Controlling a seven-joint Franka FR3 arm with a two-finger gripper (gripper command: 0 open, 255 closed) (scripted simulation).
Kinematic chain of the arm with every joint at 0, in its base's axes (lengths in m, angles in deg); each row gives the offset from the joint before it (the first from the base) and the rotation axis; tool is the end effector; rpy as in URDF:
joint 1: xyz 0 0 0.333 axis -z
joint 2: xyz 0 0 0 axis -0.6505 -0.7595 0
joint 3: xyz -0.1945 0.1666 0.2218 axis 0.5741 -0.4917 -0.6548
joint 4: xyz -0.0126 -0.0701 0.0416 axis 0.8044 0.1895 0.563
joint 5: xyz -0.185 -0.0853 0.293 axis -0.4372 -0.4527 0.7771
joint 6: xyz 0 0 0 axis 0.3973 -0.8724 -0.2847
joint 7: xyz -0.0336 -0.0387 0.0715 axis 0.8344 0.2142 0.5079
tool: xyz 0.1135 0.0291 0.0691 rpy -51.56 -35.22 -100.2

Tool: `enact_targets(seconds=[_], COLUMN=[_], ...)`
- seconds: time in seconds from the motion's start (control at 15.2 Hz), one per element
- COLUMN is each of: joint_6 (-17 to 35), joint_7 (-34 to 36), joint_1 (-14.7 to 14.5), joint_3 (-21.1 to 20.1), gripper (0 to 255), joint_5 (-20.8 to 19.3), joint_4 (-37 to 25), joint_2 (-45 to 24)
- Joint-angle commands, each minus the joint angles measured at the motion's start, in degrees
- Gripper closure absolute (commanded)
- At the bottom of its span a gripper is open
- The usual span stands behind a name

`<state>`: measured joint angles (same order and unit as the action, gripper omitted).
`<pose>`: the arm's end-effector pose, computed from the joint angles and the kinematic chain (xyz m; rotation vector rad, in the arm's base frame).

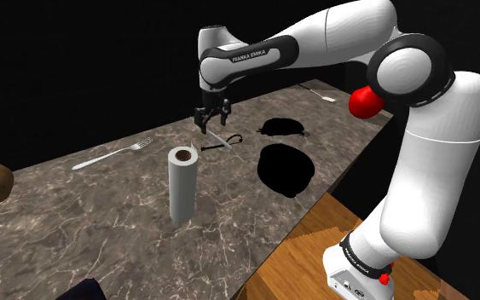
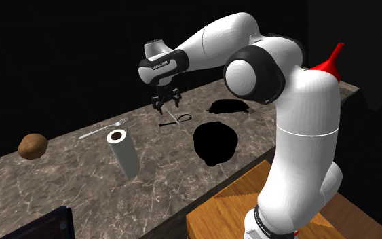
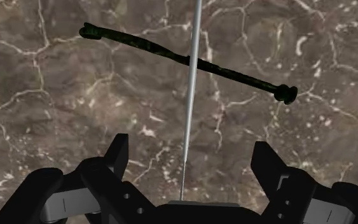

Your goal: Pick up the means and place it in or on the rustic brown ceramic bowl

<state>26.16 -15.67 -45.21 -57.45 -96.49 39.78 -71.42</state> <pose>0.6044 0.1284 0.3719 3.0635 0.0921 -0.1644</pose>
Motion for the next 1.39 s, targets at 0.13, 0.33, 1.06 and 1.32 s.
enact_targets(seconds=[0.13, 0.33, 1.06, 1.32], joint_6=[1.85, 1.85, 1.84, 0.57], joint_7=[0.02, 0.02, 0.02, -0.13], joint_1=[0.11, 0.11, 0.11, 0.14], joint_3=[0.12, 0.12, 0.12, 0.06], gripper=[0, 0, 255, 255], joint_5=[-0.16, -0.16, -0.16, -0.01], joint_4=[1.30, 1.29, 1.28, 0.63], joint_2=[-0.53, -0.54, -0.54, 0.10])
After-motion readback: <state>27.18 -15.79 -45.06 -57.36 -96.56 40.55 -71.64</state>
